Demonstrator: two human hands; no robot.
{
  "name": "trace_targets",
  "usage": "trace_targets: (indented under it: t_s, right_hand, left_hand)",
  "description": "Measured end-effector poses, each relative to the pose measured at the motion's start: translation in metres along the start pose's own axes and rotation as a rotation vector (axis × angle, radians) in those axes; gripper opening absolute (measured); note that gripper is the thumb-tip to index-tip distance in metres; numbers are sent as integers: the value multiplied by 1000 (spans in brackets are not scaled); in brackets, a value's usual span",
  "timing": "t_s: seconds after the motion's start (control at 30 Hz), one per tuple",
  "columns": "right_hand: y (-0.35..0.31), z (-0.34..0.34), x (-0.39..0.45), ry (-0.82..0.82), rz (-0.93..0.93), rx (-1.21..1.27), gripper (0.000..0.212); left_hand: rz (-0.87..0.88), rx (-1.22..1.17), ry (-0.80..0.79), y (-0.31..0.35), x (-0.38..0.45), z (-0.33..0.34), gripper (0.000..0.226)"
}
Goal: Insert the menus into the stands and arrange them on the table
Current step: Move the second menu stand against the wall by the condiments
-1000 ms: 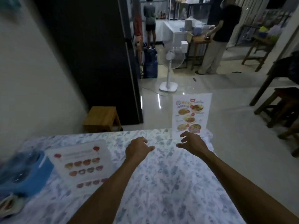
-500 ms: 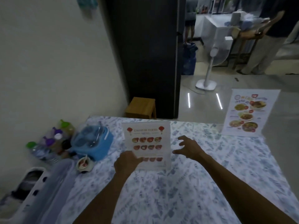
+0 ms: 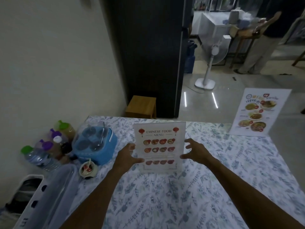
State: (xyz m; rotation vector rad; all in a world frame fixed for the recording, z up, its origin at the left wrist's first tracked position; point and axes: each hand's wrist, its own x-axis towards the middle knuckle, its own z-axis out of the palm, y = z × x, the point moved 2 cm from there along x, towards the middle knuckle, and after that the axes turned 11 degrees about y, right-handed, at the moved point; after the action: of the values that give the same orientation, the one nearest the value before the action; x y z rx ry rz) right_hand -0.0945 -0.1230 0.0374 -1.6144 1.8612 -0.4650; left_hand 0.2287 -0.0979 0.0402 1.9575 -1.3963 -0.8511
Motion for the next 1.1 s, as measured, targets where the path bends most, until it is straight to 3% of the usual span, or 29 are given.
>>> trace_targets:
  t_s: [0.1,0.17,0.63,0.93,1.1]
  right_hand:
    - [-3,5,0,-36,-10,-12,40]
    - [-5,8,-2,-16,-26,-33,29]
    - [-31,-13,11,96,-142,-281,28]
    - [-143,-71,58,271,-344,-283,26]
    - [-207,-71,95,311,-383,-221,20]
  left_hand:
    - [52,-71,-7,4,5,5,44]
    - [73,-79,21,2,9,5,30]
    - [154,-53,107,21,31,-9,24]
    - [344,-99,237,104,85,-111,31]
    - [396,4,323,117,137,-169,32]
